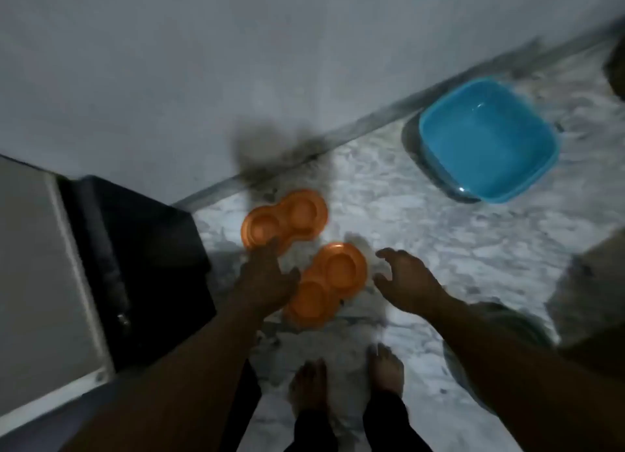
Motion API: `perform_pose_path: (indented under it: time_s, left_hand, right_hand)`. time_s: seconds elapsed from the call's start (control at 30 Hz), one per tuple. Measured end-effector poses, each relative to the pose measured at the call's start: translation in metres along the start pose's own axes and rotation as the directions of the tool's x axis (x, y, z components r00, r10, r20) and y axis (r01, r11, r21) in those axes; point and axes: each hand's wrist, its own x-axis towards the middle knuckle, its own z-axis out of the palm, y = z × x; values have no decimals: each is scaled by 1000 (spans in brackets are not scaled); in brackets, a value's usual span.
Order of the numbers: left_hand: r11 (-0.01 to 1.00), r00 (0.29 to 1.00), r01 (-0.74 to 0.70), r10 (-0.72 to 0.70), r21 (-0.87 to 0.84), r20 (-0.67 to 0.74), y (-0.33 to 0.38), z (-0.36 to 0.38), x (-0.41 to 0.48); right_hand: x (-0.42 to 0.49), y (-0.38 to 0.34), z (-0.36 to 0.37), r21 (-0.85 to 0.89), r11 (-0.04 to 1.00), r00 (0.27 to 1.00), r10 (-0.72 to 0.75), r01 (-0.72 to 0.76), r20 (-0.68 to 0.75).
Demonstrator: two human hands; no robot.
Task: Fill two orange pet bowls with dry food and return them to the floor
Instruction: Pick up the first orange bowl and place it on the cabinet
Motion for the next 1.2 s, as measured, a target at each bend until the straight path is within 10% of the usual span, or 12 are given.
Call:
perform_pose_path:
  time_s: [0.27, 0.57, 0.87, 1.2]
  left_hand:
    - [905, 875, 424, -401, -29, 269, -123, 184, 129]
    - [877, 896, 442, -440, -191, 56, -165, 239, 127]
    - [878, 906, 329, -397, -346, -145, -107, 167, 106]
    - [904, 898, 205, -326, -376, -295, 58, -72, -11]
  right_hand:
    - [167, 106, 158, 18, 995, 995, 99, -99, 26]
    - [203, 120, 196, 70, 993, 989, 101, -93, -113]
    - [173, 94, 122, 177, 981, 980, 114, -84, -164]
    - [32, -39, -95, 342, 935, 976, 151, -88, -160]
